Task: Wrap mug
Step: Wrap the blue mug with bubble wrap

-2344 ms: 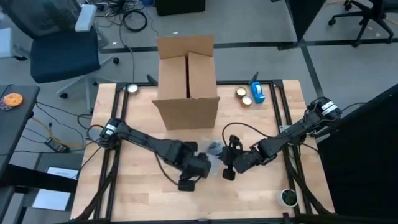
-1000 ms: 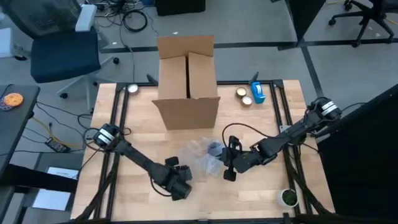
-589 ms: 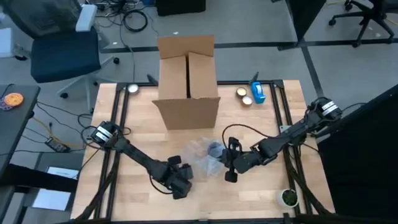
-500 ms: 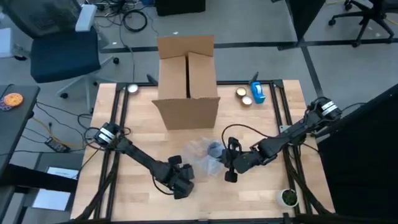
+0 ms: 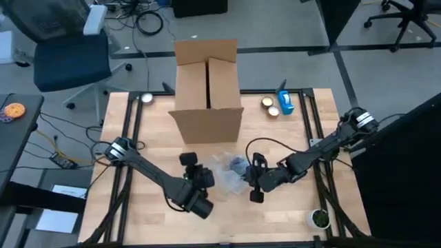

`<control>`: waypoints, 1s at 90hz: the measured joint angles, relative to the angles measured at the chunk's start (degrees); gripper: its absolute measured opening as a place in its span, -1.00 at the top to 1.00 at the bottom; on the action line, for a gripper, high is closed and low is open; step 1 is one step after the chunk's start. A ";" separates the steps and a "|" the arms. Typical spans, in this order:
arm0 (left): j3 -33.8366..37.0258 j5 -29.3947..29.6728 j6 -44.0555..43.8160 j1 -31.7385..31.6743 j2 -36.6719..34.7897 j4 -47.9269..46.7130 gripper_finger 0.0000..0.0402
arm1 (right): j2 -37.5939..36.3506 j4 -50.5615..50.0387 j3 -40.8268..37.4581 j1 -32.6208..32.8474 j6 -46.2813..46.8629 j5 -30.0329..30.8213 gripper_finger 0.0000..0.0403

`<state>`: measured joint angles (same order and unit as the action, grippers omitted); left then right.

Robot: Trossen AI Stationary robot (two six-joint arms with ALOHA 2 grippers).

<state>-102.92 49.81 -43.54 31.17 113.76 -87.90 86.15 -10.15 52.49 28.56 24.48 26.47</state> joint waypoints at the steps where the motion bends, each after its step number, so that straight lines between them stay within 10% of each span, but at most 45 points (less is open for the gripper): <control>1: -0.04 0.39 -0.04 -0.10 -0.08 0.01 1.00 | 0.00 0.00 0.00 0.00 -0.01 -0.07 1.00; 36: -0.23 18.73 0.79 -7.45 -2.82 11.05 1.00 | 0.00 0.37 0.00 0.11 -1.80 -1.12 1.00; 64: 4.07 4.11 31.70 -11.04 -2.78 46.06 1.00 | 0.00 -0.23 0.00 -0.95 -3.79 -1.22 1.00; 90: 4.90 -1.21 37.46 -12.10 -2.78 54.11 1.00 | 0.00 -0.40 0.00 -5.22 -7.13 0.42 1.00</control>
<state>-98.02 48.60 -6.08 19.08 110.98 -33.79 86.15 -10.56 52.49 23.34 17.35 26.89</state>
